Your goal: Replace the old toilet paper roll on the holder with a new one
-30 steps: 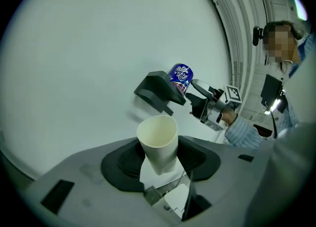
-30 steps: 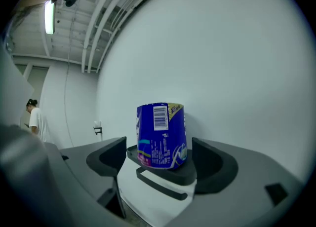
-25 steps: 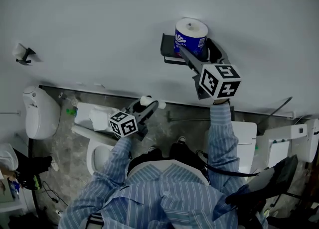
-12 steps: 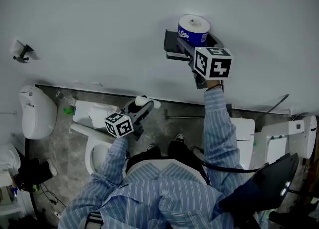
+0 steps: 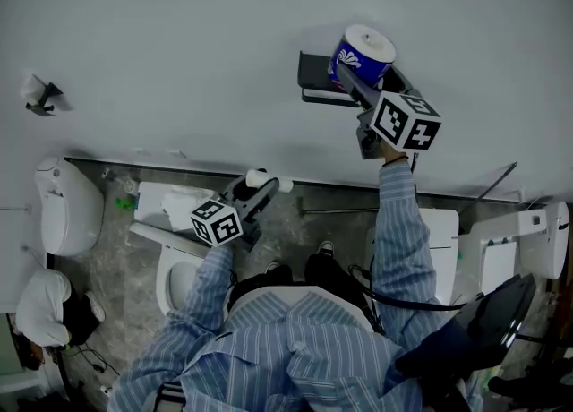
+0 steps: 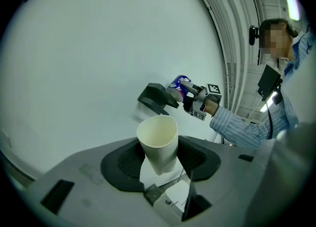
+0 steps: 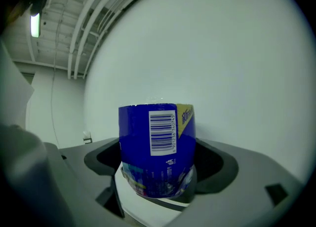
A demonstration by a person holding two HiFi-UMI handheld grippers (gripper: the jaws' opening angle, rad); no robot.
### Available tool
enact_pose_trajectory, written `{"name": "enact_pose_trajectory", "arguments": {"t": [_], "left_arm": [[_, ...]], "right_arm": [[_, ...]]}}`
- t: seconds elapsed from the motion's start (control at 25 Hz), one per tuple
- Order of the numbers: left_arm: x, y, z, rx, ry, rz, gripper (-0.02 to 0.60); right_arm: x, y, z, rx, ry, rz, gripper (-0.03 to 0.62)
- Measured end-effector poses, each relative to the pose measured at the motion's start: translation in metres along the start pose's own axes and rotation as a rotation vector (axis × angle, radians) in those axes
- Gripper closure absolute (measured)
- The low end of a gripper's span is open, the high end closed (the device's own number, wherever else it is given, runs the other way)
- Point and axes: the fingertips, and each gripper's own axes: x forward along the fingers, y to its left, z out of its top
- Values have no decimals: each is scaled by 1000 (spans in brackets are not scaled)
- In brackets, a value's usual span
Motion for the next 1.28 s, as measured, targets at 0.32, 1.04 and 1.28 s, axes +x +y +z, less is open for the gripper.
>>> {"name": "enact_pose_trajectory", "arguments": {"t": [0.32,1.04,1.28], "left_arm": [[-11,0,9,26,-31,27,380],[8,-7,-2,-2,-25,29,380],[1,3,1,-11,-39,71,380]], "right_arm": [[-72,-32,22,234,-183,-10,160],[-105,-99,-89,613,-169,-107,160],[-80,-109,-112,783,-175,-85,160]]}}
